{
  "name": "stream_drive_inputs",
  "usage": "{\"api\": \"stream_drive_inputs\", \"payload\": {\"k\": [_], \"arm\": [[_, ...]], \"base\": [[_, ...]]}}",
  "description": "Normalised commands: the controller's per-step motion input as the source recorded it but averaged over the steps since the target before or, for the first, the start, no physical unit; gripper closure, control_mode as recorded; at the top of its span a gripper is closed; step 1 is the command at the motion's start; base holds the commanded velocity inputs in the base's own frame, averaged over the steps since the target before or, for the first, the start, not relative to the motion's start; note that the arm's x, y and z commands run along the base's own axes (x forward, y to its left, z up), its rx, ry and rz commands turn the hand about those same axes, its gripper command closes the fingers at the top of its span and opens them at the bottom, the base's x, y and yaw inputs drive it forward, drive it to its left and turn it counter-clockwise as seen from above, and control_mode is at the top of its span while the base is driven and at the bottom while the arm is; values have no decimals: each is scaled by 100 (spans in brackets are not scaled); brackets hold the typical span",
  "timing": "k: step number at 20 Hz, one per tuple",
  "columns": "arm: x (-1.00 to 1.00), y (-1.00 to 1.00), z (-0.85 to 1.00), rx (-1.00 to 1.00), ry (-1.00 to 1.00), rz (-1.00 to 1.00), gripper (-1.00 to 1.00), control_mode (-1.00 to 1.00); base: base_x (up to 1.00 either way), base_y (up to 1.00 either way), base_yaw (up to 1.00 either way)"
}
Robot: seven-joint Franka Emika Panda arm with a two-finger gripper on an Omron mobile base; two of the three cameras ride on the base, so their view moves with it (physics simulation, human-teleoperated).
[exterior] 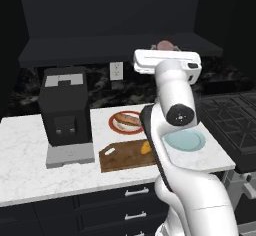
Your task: From the different types of pastries on the counter, select a croissant and place it on the cutting board. Then retrieve a jar of jam from the cabinet and place it alongside the croissant on the cutting board.
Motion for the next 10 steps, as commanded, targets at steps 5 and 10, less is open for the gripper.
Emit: {"api": "stream_drive_inputs", "payload": {"k": [5,10], "arm": [[-40,8,-12,-11,4,0,100,-100],[-41,0,-63,-12,-2,0,100,-100]], "base": [[0,0,0],[0,0,0]]}}
